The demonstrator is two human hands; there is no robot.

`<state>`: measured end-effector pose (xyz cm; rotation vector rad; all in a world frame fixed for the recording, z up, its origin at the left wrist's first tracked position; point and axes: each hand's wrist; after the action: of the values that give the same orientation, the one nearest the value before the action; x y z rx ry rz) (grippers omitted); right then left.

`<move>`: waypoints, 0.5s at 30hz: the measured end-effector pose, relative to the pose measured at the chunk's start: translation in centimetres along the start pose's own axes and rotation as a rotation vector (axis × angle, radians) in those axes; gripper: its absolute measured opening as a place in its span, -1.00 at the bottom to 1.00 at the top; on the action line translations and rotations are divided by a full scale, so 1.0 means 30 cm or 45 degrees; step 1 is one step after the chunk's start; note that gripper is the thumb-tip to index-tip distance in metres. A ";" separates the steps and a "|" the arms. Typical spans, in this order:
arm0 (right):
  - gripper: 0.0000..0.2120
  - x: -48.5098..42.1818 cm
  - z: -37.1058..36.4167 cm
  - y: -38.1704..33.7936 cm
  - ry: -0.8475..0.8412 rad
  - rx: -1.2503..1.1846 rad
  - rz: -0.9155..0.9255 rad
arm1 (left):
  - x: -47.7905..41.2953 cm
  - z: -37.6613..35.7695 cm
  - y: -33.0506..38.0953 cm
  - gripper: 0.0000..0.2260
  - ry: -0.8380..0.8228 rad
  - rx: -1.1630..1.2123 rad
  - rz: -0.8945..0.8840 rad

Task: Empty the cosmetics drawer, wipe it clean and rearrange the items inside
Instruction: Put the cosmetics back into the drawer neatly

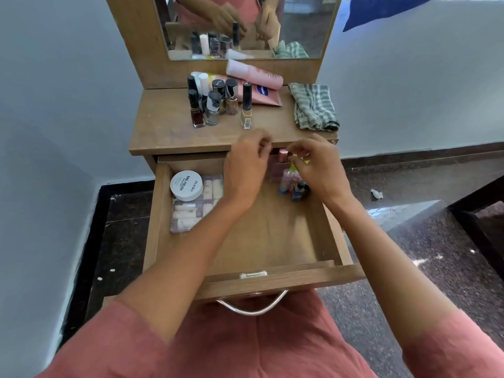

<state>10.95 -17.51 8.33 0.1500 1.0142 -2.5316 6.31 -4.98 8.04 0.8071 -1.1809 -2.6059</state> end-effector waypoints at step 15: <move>-0.63 -0.215 -0.228 -0.346 0.037 -0.162 0.231 | -0.208 0.286 -0.213 -0.64 0.278 -0.147 0.055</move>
<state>12.25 -3.94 11.55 0.2318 1.1166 -2.3010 7.33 7.12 10.50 1.0001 -0.9680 -2.4499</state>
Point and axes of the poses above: each hand's wrist, its own x-axis away from the middle knuckle, its own z-axis out of the back of the hand, y = z × x, and after that the axes turned 5 degrees about -z, right-handed
